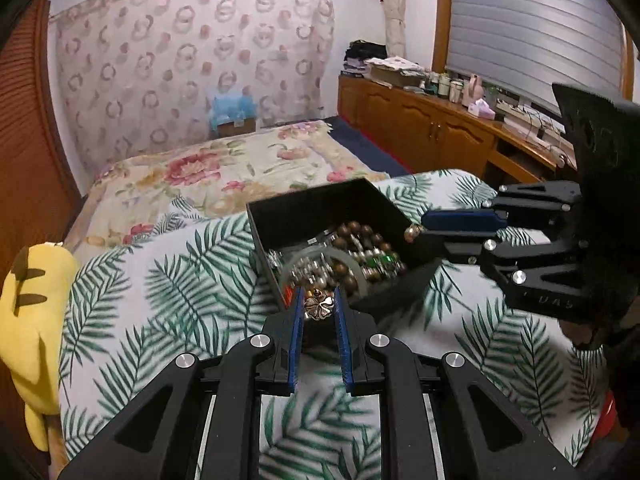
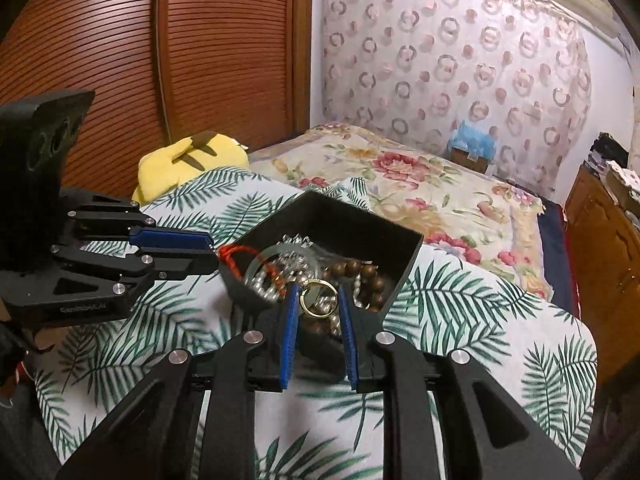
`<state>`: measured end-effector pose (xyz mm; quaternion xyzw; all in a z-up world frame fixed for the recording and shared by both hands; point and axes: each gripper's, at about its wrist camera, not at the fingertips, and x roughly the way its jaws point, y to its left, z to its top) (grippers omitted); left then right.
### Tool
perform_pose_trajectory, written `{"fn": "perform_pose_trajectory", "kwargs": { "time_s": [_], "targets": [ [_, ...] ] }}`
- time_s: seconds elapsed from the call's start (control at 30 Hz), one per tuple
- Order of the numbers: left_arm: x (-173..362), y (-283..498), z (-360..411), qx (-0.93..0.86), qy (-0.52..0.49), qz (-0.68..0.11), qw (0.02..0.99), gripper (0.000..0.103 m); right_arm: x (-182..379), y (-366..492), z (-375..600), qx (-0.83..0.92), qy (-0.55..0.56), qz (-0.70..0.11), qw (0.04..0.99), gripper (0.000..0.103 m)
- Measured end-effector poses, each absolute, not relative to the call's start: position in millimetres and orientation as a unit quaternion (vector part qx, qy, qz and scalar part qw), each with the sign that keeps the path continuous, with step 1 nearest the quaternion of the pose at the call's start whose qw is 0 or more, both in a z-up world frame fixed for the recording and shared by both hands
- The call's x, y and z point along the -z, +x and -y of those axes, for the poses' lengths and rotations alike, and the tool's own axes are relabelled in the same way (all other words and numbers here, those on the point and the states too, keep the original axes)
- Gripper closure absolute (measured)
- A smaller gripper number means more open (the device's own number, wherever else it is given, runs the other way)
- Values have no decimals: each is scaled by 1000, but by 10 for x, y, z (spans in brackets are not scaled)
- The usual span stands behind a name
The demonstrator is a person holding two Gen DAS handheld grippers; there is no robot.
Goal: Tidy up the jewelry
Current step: 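Grasp the gold flower charm with the left gripper while the right gripper grasps the gold ring, then lower the charm into the box and open the left gripper while the right gripper drops the ring in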
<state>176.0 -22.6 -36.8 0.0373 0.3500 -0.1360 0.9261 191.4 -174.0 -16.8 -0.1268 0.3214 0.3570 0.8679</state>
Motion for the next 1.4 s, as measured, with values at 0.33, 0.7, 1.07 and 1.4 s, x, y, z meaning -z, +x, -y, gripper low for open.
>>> {"fn": "perform_pose_trajectory", "kwargs": {
  "time_s": [0.33, 0.7, 1.07, 1.4],
  "targets": [
    [302, 2228, 190, 131, 29, -352, 926, 89, 207, 2130, 1768, -354, -109, -325, 870, 74],
    [351, 2481, 276, 119, 28, -357, 926, 87, 180, 2111, 1933, -334, -90, -324, 880, 69],
    [301, 2264, 217, 96, 26, -346, 933, 33, 171, 1927, 2030, -314, -76, -319, 891, 69],
    [300, 1908, 103, 64, 28, -339, 938, 8, 114, 1671, 2184, -279, -49, -303, 910, 15]
  ]
}}
